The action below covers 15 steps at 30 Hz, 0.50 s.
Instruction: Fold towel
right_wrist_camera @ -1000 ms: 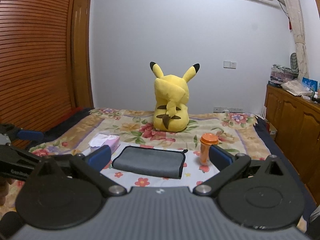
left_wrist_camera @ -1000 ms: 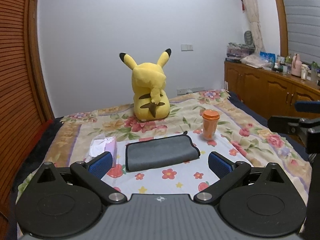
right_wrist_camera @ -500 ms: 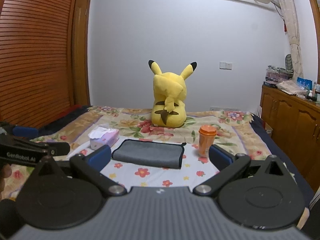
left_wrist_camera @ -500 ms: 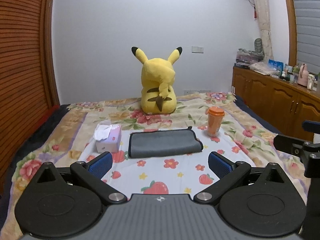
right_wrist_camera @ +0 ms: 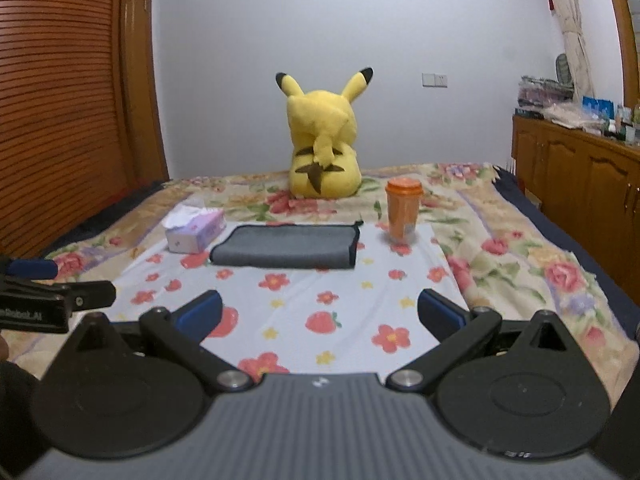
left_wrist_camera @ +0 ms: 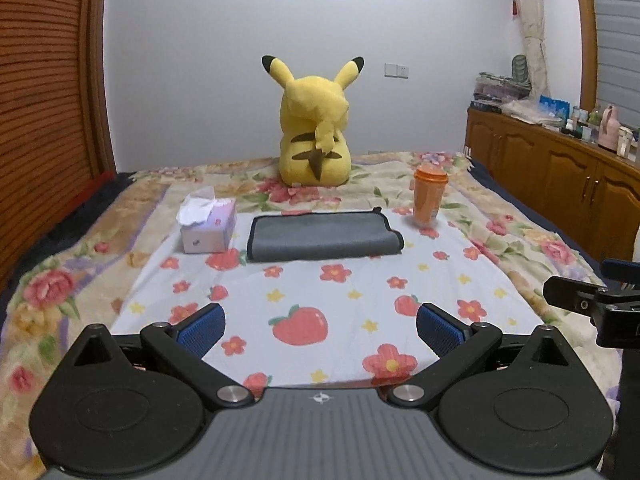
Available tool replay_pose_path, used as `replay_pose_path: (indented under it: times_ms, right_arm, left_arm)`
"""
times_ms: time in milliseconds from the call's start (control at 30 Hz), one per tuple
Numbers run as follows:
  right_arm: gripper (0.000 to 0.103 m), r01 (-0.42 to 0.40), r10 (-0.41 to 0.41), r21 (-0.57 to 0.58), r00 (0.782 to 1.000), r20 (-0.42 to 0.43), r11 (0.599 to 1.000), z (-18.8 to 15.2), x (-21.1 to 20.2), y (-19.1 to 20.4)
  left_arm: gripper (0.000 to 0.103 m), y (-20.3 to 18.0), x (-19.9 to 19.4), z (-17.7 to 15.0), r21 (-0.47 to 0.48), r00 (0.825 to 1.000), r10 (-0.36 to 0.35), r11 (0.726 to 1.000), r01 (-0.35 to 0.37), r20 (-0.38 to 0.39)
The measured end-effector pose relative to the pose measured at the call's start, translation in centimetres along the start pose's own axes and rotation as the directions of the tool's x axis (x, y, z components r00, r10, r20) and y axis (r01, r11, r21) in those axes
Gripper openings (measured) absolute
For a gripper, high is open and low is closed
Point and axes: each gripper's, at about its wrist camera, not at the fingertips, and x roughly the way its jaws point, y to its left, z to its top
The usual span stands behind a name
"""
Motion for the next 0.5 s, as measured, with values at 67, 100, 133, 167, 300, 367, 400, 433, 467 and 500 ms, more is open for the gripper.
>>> replay_pose_path:
  times_ms: [67,100,133,167,300,367,400,433,467,500]
  right_arm:
    - [0.103,-0.005,0.005,0.007,1.000,-0.006,1.000,-0.7,0.1,-0.2]
    - [0.103,-0.004,0.004,0.007,1.000,-0.011,1.000,-1.0,0.3,-0.2]
    - [0.103,-0.002,0.002,0.003,1.000,-0.015,1.000,-1.4,0.4,-0.3]
    - [0.103,-0.001,0.001,-0.003,1.000,-0.018,1.000,-1.8,0.5,-0.3]
    - [0.103,0.008,-0.009,-0.025,0.999,-0.036,1.000,-3.1,1.2,-0.3]
    - [0.103,0.004,-0.005,-0.022,0.999,-0.045,1.000,-3.6,1.4,-0.4]
    - [0.103,0.000,-0.001,-0.018,0.999,-0.052,1.000,-3.9,1.5,-0.5]
    - [0.103,-0.003,0.002,-0.014,0.998,-0.059,1.000,-4.1,1.6,-0.6]
    - [0.103,-0.005,0.004,-0.011,0.998,-0.065,1.000,-4.3,1.7,-0.7]
    - [0.103,-0.006,0.006,-0.011,0.997,-0.071,1.000,-4.5,1.8,-0.7]
  left_arm:
    - [0.103,-0.1,0.6,-0.6,-0.001,1.000,0.006,1.000,-0.006,-0.004]
    - [0.103,-0.2,0.7,-0.8,-0.001,1.000,0.007,1.000,-0.007,-0.006]
    - [0.103,-0.3,1.0,-1.1,-0.003,1.000,0.009,1.000,-0.009,-0.009]
    - [0.103,-0.3,1.2,-1.5,-0.006,1.000,0.009,1.000,-0.009,-0.014]
    - [0.103,-0.5,2.0,-2.7,-0.006,0.999,0.011,1.000,-0.011,-0.036]
    - [0.103,-0.6,2.2,-3.3,0.000,0.999,0.013,1.000,-0.013,-0.043]
    - [0.103,-0.7,2.4,-3.5,0.002,0.999,0.016,1.000,-0.016,-0.047]
    - [0.103,-0.7,2.5,-3.7,0.005,0.999,0.018,1.000,-0.018,-0.049]
    - [0.103,-0.7,2.5,-3.9,0.008,0.999,0.022,1.000,-0.021,-0.049]
    - [0.103,-0.7,2.6,-4.1,0.010,0.999,0.026,1.000,-0.026,-0.048]
